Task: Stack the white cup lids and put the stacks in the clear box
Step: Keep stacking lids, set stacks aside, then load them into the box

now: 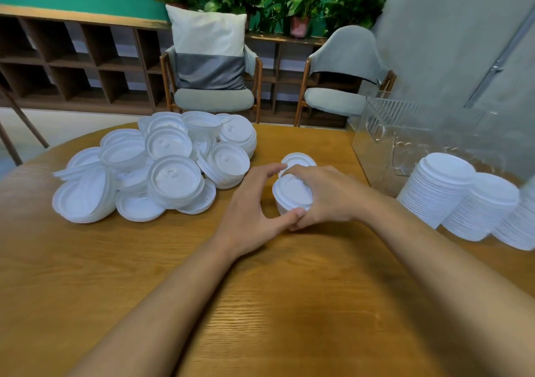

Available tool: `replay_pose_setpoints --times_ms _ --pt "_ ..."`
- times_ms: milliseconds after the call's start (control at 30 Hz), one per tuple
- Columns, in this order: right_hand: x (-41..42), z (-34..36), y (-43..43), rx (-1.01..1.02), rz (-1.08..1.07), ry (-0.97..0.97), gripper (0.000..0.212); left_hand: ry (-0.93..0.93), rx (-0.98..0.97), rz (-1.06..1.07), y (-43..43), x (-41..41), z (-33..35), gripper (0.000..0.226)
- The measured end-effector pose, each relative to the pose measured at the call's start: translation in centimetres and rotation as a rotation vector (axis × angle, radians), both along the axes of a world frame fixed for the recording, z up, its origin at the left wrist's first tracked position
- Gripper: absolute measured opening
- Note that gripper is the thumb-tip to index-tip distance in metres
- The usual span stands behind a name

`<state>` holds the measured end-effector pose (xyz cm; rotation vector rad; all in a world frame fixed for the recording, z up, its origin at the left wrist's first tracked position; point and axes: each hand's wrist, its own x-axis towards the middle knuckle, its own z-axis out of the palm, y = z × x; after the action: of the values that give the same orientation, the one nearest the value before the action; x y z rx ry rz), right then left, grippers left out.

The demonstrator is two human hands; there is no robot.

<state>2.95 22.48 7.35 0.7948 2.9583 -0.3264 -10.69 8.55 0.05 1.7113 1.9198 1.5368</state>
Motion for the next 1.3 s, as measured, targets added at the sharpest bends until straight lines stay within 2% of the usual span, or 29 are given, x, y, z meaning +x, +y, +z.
replay_pose_setpoints --times_ms 100,200,367,467,633,800,933,1067,1300 --pt "1.4 -1.0 -0.6 -0.056 0.0 0.121 0.105 0.01 -0.015 -0.036 -0.1 0.1 -0.2 0.064" --pt "2.8 -1.6 -0.7 -0.131 -0.015 0.283 0.108 0.0 0.008 0.026 -0.3 -0.1 -0.1 0.064" --pt "5.3 -2.7 -0.5 -0.181 -0.028 0.453 0.1 0.015 0.005 0.125 -0.2 -0.7 -0.5 0.074" --pt "6.2 -3.8 -0.3 -0.322 -0.04 0.586 0.092 0.077 0.003 0.138 0.1 -1.0 -0.8 0.073" --pt "6.5 -6.0 -0.3 -0.513 -0.086 0.812 0.083 0.072 -0.006 0.198 0.2 -1.4 -1.0 0.071" --pt "5.6 -7.3 -0.4 -0.476 -0.118 0.826 0.089 0.075 -0.027 0.212 0.4 -1.2 -0.9 0.071" --pt "5.3 -7.2 0.0 -0.468 -0.138 0.88 0.076 0.073 -0.034 0.248 0.6 -0.7 -0.5 0.069" --pt "5.8 -7.1 0.6 -0.534 -0.138 0.932 0.071 0.05 0.043 0.31 0.2 -0.3 0.3 0.063" --pt "6.4 -6.6 0.6 -0.549 -0.133 1.001 0.072 0.138 0.01 0.153 -0.5 0.8 0.8 0.068"
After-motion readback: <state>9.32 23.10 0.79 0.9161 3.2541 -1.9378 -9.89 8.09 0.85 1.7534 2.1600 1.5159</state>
